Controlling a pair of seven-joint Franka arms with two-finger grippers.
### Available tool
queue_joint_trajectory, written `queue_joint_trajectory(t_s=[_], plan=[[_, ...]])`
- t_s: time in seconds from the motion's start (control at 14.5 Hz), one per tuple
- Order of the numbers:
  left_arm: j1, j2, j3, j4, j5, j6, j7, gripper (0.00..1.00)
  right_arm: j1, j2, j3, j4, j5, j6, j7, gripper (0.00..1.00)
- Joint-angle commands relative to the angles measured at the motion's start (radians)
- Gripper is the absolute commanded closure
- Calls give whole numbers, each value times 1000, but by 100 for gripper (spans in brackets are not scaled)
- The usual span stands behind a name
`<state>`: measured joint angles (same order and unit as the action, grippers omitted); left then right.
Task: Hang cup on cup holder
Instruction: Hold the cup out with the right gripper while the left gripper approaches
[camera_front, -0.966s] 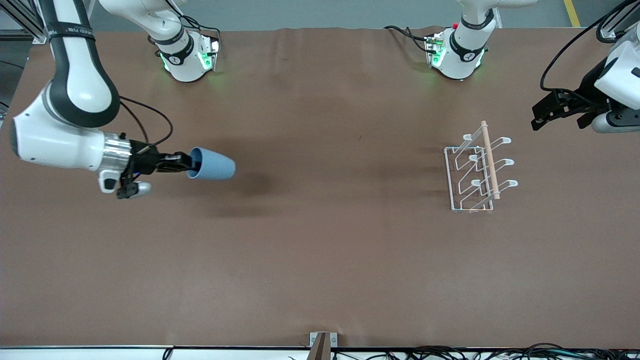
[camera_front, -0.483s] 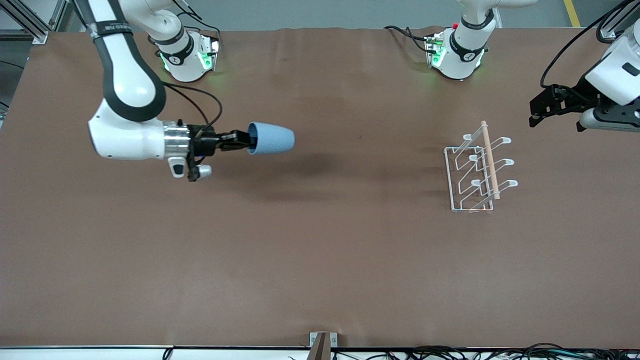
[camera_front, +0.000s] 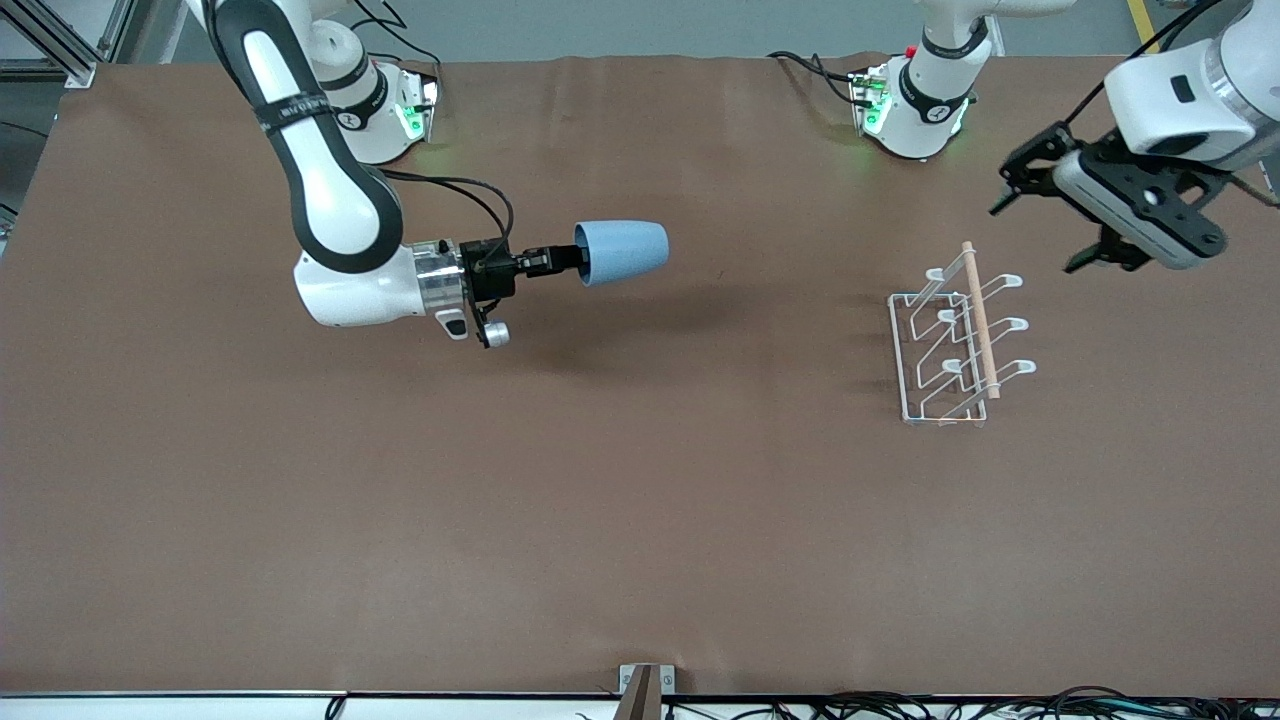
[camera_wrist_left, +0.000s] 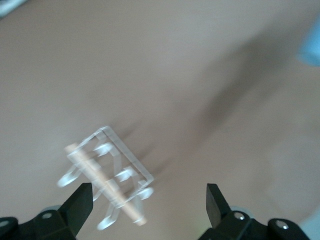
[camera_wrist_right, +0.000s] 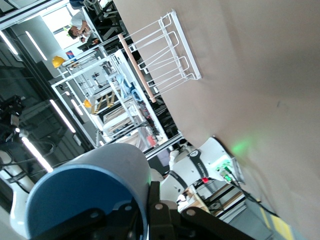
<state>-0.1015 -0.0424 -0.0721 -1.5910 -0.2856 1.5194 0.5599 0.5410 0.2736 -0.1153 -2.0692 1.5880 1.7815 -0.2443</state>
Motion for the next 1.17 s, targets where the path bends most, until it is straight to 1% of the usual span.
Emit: queue_joint_trajectory(t_s=[0.0, 0.07, 0.21, 0.34, 0.48, 0.62, 0.76, 0.97, 1.1], plan=[[-56, 30, -60, 5, -60, -28, 26, 0, 4, 16, -11, -11, 90, -94, -7, 100], [-76, 47, -78, 9, -64, -21, 26, 0, 2, 24, -11, -11, 101, -118, -10, 100], [-119, 97, -126, 14, -98, 10, 21, 0, 8, 27, -11, -12, 102, -119, -12, 100], [-165, 119, -178, 14, -122, 89, 18, 0, 8, 27, -11, -12, 102, -120, -12, 99], [-234, 153, -202, 11, -119, 134, -23, 0, 8, 27, -11, -12, 102, -119, -13, 100], [-291, 197, -207, 11, -118, 149, -80, 0, 8, 26, -11, -12, 102, -120, -13, 100], [-342, 222, -206, 9, -109, 217, -87, 0, 8, 27, -11, -12, 102, -119, -15, 100], [-348, 281, -207, 14, -109, 316, -124, 0, 10, 27, -11, -12, 104, -119, -15, 100], [-374, 309, -207, 14, -104, 373, -127, 0, 10, 27, -11, -12, 102, -119, -15, 100]])
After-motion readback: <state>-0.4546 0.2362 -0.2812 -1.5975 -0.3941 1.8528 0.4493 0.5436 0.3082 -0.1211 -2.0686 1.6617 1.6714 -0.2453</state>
